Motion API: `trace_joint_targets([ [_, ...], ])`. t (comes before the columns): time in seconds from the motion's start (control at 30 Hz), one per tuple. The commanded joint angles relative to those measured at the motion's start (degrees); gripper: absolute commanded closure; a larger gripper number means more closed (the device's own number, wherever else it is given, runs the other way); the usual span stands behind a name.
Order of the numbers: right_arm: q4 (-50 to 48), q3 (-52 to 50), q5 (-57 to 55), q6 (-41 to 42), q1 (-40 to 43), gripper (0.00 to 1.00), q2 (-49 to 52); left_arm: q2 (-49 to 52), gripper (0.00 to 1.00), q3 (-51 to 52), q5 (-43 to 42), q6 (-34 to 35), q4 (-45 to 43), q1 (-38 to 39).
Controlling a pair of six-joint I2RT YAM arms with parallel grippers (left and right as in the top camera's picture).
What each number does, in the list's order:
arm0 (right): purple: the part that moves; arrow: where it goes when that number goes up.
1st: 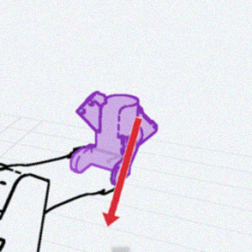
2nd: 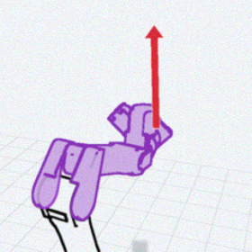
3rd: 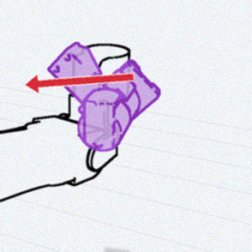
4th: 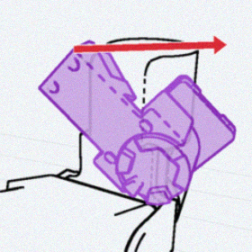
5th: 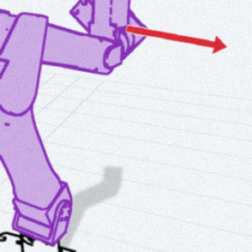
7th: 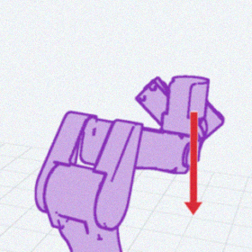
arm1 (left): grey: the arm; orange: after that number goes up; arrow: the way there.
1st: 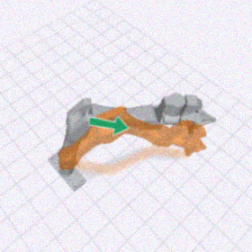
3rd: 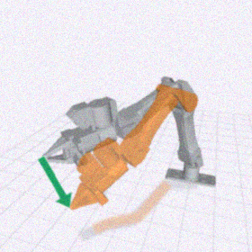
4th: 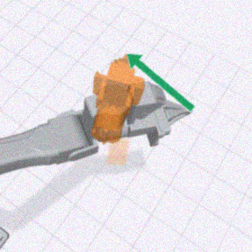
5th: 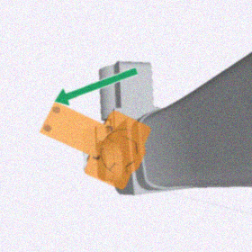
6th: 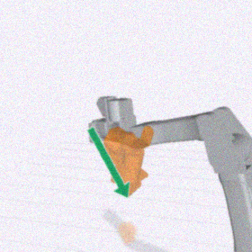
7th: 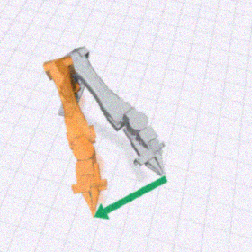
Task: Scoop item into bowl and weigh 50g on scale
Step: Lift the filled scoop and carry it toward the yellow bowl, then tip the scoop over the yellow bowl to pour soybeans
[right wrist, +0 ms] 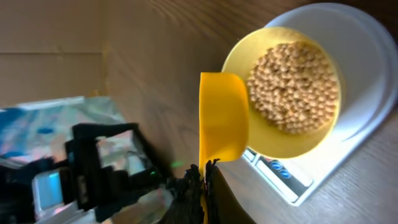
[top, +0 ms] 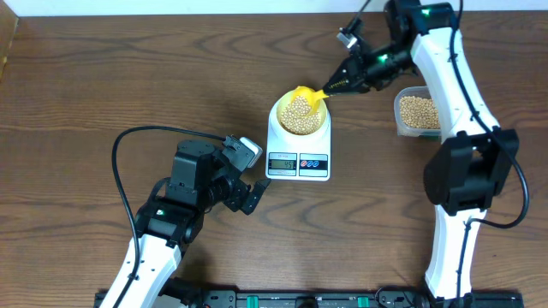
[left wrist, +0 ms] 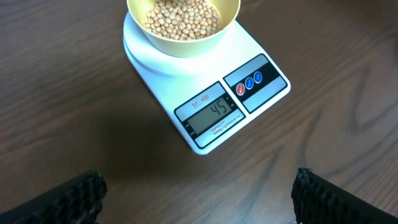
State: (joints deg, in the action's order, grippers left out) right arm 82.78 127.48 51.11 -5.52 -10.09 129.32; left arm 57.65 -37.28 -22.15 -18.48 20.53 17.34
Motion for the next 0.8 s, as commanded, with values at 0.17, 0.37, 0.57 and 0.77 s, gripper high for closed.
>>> trace_joint_targets([
  [0.17, 0.26, 5.97, -19.47, 2.69, -5.9, 0.98, 0.52, 0.07, 0.02, -0.17, 0.33, -0.79, -0.04, -0.24],
  [0.37, 0.11, 8.24, -27.89, 1.11, -9.29, 0.99, 0.52, 0.07, 0.02, -0.17, 0.33, -0.79, -0.04, -0.24],
  [0.57, -0.55, 9.79, -31.12, 0.63, -10.95, 0.99, 0.52, 0.07, 0.02, -0.17, 0.33, -0.79, -0.04, -0.24],
  [0.77, -0.72, 11.26, -33.66, -1.9, -12.09, 0.99, 0.52, 0.07, 0.02, -0.17, 0.33, -0.79, -0.04, -0.24],
])
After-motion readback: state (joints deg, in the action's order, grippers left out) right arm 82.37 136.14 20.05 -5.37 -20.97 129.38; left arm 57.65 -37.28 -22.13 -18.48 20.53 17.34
